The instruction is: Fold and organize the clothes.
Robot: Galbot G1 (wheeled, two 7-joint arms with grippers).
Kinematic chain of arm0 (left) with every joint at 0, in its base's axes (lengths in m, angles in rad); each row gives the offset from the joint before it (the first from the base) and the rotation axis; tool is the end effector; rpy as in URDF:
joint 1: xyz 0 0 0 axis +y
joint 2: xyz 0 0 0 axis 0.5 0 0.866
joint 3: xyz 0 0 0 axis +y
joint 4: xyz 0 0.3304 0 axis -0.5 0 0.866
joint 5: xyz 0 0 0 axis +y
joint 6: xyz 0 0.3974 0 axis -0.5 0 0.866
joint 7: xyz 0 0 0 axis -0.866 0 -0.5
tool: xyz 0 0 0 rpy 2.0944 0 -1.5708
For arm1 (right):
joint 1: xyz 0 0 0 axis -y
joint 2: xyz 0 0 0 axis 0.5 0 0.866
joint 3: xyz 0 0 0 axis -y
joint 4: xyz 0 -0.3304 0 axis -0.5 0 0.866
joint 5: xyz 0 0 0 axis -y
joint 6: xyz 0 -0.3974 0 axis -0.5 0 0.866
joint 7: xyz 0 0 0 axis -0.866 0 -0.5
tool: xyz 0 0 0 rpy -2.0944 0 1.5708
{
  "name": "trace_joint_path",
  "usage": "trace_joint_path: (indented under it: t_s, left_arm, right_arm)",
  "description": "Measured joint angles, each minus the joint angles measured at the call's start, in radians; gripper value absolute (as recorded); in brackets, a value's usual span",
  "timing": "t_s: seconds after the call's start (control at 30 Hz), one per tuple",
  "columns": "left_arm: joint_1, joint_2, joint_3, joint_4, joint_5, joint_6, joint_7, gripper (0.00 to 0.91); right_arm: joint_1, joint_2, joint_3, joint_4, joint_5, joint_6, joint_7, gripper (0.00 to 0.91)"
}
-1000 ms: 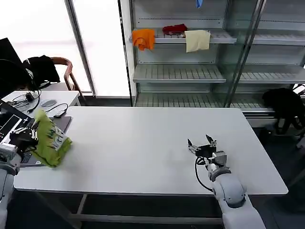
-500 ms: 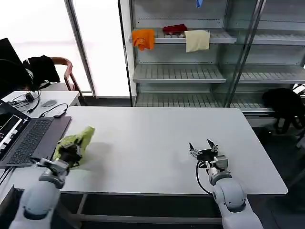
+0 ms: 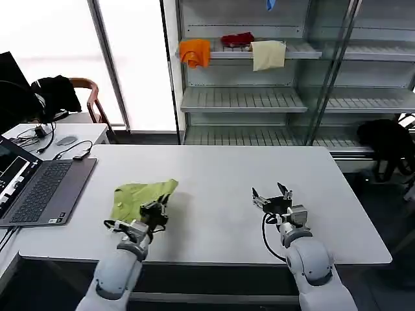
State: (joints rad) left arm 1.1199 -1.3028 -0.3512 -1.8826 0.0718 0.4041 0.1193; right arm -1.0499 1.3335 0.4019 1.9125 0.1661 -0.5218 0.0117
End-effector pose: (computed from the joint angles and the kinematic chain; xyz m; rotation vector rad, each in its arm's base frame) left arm 0.3558 -0.0074 -0.2447 -0.3888 -2.8800 -0.4796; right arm 0.3711 -0.0022 -0.2034 0.2283 -2.9175 0.1422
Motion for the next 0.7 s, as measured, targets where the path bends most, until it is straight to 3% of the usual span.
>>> trace_joint_path:
  t_s: [0.37,0.7]
  left_arm:
    - [-0.082,-0.058,0.146,0.052,-0.1,-0.069,-0.058,0.907]
    - [-0.081,-0.027,0.102,-0.005,-0.295,-0.13,-0.098,0.907]
  right_arm:
    - [0.011,0.012,-0.035,0.018,0.04,-0.037,-0.001,0.907]
    - [0.06,0.064,-0.136,-0.03,0.113,-0.054,-0.01,0.907]
